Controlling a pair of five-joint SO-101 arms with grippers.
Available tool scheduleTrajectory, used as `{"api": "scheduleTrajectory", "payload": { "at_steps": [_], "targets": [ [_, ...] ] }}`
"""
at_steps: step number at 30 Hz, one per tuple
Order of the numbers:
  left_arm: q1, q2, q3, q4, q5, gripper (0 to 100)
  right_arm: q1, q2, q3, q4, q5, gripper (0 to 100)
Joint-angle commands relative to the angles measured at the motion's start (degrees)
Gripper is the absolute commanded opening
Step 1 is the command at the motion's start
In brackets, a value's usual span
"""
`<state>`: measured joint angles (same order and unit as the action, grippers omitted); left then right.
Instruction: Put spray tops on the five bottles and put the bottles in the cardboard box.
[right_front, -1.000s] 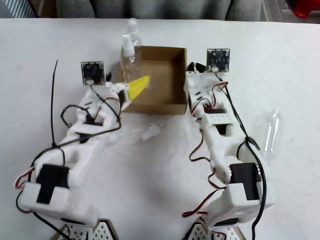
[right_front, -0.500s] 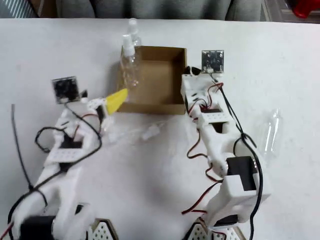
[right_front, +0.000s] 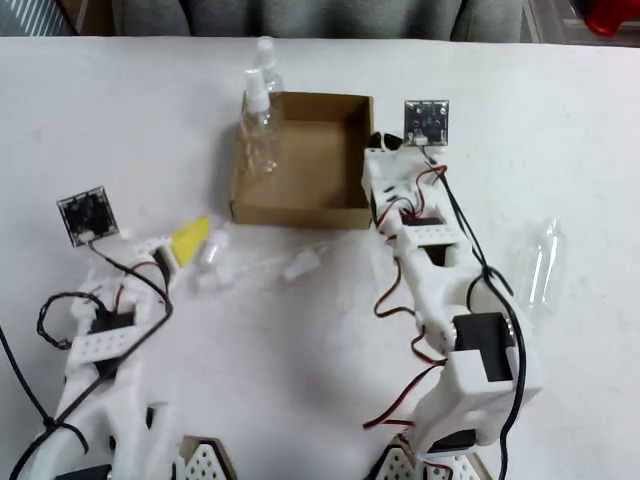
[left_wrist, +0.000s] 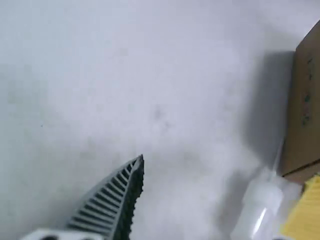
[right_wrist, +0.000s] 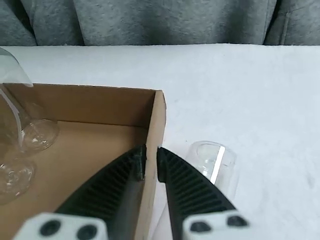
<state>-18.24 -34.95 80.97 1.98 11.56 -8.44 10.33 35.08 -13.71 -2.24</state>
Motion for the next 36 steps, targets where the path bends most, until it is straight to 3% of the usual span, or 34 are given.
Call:
{"api": "scheduleTrajectory", "payload": {
  "at_steps": [1,6,14,17,24,27,36],
  "targets": [
    [1.45,-1.71,-0.18,-0.18,0.00,44,1.36,-1.01,-2.99,-1.01,0.18,1.5],
    [1.45,-1.63,0.09,-0.18,-4.13,44,1.98,-6.02,-3.43,6.37,0.18,1.5],
    [1.19,-1.54,0.18,-0.18,-4.66,44,5.14,-19.47,-9.76,36.62,0.70,1.5],
    [1.45,-1.54,0.18,-0.18,-4.75,41,6.55,-22.73,-12.13,47.52,7.12,1.5],
    [1.45,-1.54,-0.18,-0.26,-5.19,17,6.37,-26.68,-13.45,65.54,22.95,1.5],
    [2.07,-1.54,0.00,-0.26,-8.62,13,6.37,-26.68,-13.45,70.46,29.45,2.2],
    [3.03,-1.54,0.09,-0.26,-9.85,12,6.46,-26.15,-13.27,76.97,42.46,29.2]
  ]
}}
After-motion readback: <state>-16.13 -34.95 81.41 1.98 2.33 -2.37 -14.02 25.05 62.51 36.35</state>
